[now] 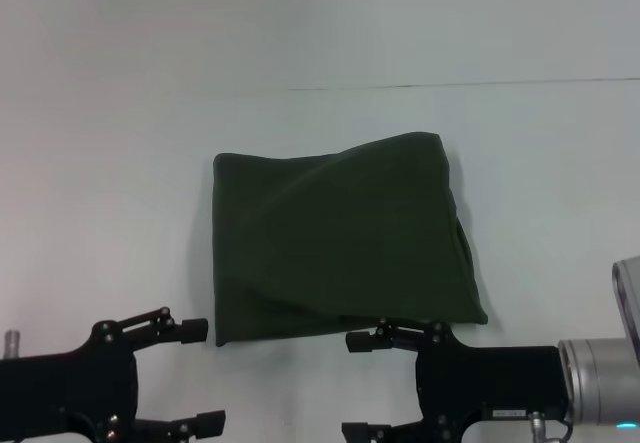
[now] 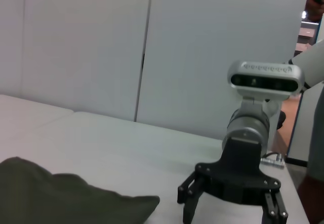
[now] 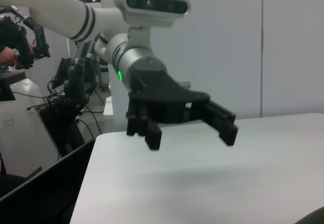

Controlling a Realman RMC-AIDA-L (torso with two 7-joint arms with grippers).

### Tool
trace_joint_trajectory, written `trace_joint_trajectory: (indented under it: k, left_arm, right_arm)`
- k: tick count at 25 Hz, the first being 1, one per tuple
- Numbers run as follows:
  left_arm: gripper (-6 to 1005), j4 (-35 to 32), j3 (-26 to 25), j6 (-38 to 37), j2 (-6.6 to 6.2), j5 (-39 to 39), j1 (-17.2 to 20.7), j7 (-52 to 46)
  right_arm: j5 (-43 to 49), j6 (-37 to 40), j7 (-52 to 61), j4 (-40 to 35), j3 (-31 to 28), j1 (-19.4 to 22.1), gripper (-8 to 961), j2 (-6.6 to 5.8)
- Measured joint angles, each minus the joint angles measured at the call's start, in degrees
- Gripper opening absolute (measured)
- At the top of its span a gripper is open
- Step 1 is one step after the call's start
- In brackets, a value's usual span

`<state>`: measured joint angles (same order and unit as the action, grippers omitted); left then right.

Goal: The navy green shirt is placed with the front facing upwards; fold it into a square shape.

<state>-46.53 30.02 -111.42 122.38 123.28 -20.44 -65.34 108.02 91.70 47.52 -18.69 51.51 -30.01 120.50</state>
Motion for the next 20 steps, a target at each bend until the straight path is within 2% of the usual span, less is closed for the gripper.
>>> trace_joint_trajectory:
  k: [8, 20]
  left_arm:
    - [946, 2.53, 0.3, 2.56, 0.14, 1.5, -0.32, 0.19]
    - [945, 2.88, 0.13, 2.84, 0.14, 1.53, -0.26, 0.91]
  right_arm:
    - [-0.49, 0.24, 0.08, 0.14, -0.11, -0.38, 914, 0.0]
    - [-1.59, 0.59, 0.52, 0.16, 0.36, 0.02, 912, -0.1]
